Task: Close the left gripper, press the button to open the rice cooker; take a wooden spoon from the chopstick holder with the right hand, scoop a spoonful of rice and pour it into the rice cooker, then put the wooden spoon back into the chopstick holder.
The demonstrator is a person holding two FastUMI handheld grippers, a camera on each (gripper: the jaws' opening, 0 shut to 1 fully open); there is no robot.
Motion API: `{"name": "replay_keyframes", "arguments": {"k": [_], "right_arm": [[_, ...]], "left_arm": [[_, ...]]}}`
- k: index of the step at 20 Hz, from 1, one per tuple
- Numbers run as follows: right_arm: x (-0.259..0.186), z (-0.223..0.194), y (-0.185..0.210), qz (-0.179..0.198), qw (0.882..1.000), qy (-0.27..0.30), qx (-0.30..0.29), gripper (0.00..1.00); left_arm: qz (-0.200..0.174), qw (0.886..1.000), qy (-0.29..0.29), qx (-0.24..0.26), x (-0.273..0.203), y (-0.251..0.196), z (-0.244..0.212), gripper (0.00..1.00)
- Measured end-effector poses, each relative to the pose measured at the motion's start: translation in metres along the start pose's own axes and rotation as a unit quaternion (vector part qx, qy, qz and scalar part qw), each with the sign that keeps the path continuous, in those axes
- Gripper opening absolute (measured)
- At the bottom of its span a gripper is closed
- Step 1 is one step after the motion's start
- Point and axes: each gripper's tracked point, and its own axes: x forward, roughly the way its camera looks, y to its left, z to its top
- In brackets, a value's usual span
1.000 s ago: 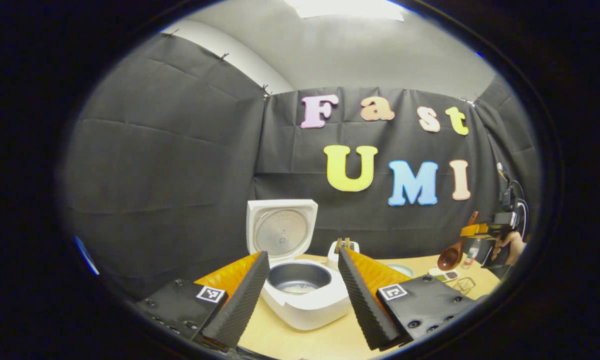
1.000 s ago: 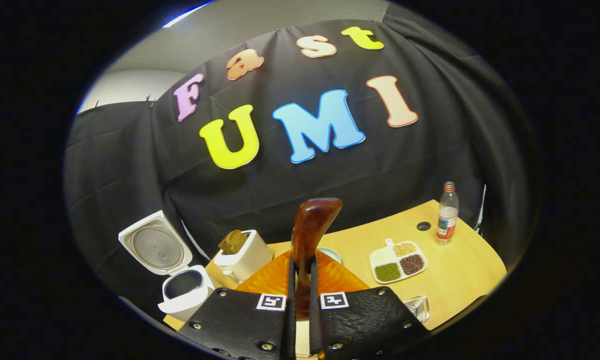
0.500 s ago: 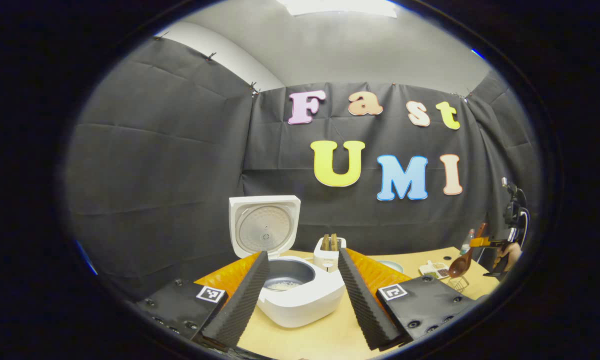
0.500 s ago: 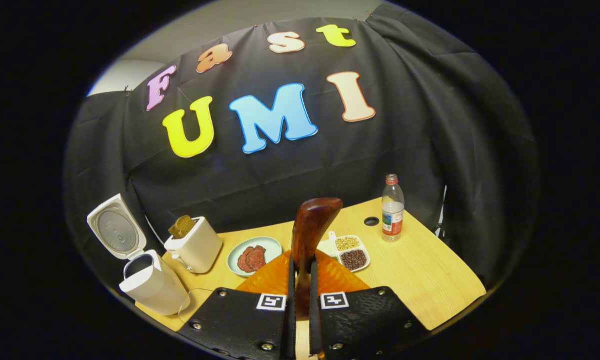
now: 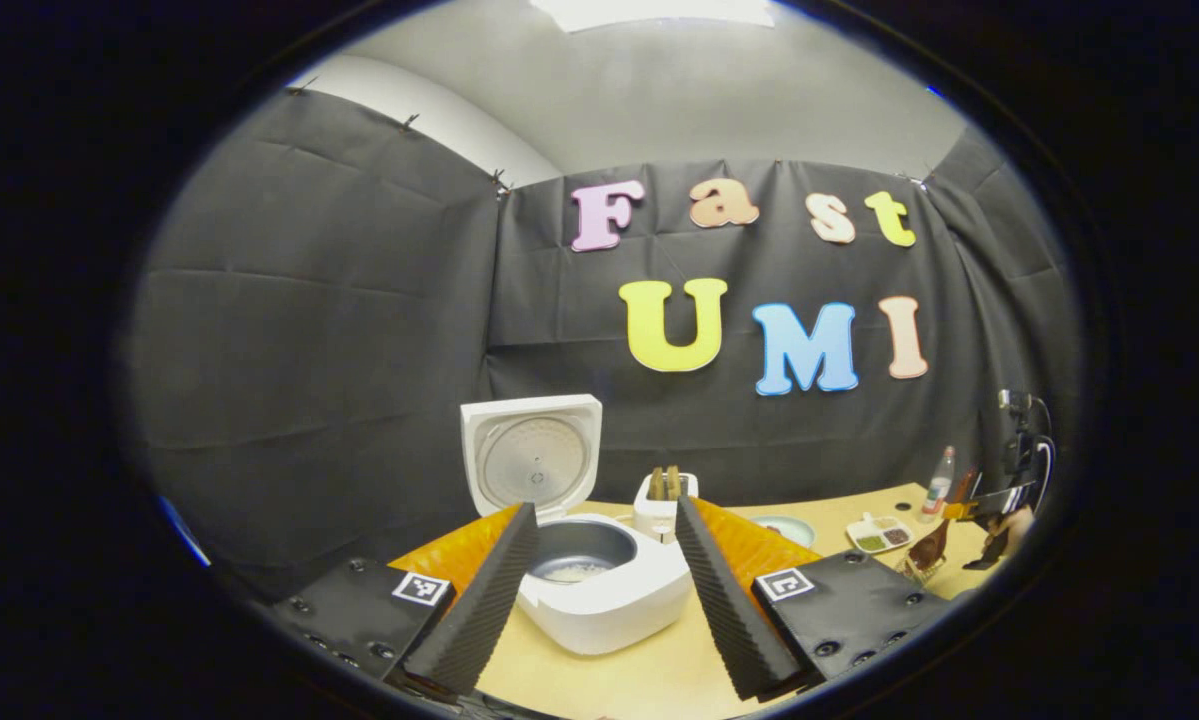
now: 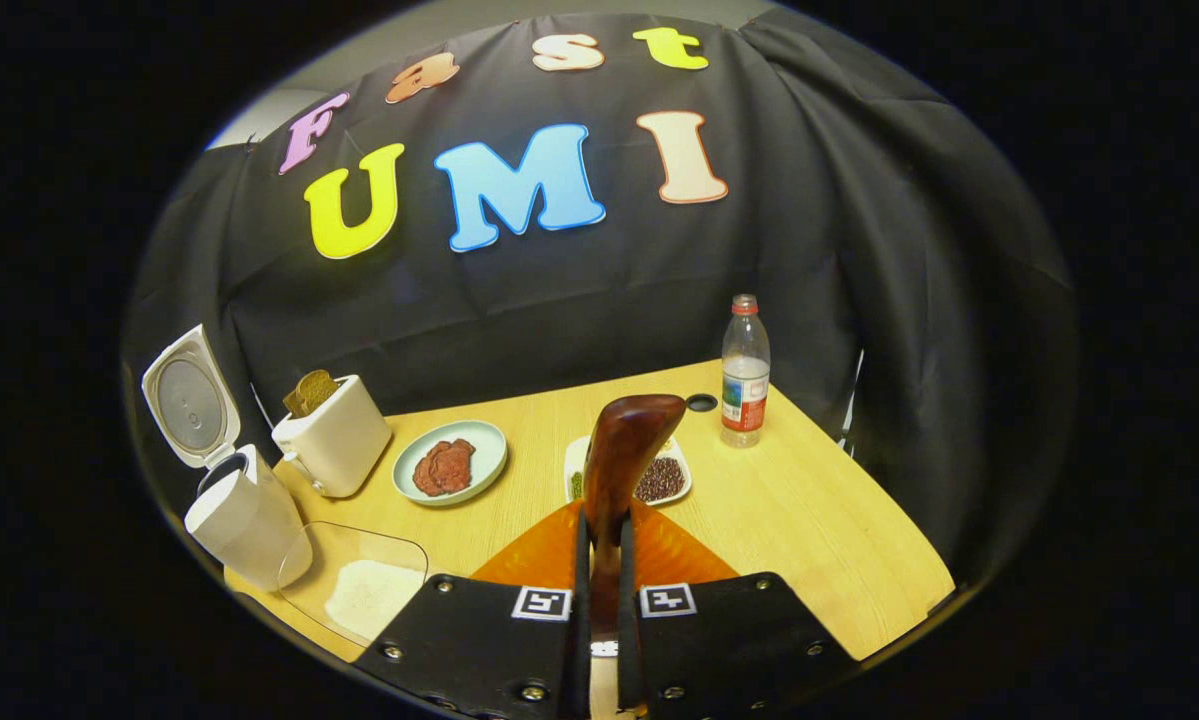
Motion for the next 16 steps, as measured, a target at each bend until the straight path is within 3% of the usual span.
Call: {"name": "replay_keyframes", "arguments": {"k": [1,3,8,9,10,11,12,14,16], "right_arm": [[0.002,-0.007,0.000,0.000,1.000,0.010,0.001,0.11],[0.006,-0.017,-0.003,0.001,1.000,0.026,0.003,0.11],[-0.003,-0.014,-0.018,-0.024,1.000,0.019,0.000,0.19],[-0.007,-0.010,-0.021,-0.031,0.999,0.013,-0.004,0.29],[-0.011,-0.006,-0.026,-0.039,0.999,0.007,-0.012,0.37],[-0.015,-0.001,-0.036,-0.055,0.998,0.000,-0.023,0.55],[-0.021,0.002,-0.041,-0.066,0.997,-0.006,-0.032,0.61],[-0.036,0.018,-0.060,-0.106,0.993,-0.030,-0.044,0.94],[-0.050,0.030,-0.072,-0.131,0.989,-0.050,-0.043,1.00]], "left_arm": [[0.000,1.000,0.000,0.002,0.000,0.001,-0.001,0.93],[0.002,1.000,0.001,0.006,0.000,0.004,-0.002,0.98],[0.001,1.000,0.005,-0.004,0.008,0.011,-0.006,0.93],[0.001,1.000,0.005,-0.006,0.011,0.013,-0.007,0.98],[0.001,1.000,0.004,-0.008,0.013,0.015,-0.007,0.93],[0.000,1.000,0.003,-0.010,0.016,0.016,-0.006,0.93],[-0.001,1.000,0.003,-0.012,0.019,0.019,-0.006,0.93],[-0.001,1.000,0.004,-0.016,0.027,0.024,-0.006,0.95],[0.001,1.000,0.008,-0.019,0.041,0.031,-0.007,0.98]]}}
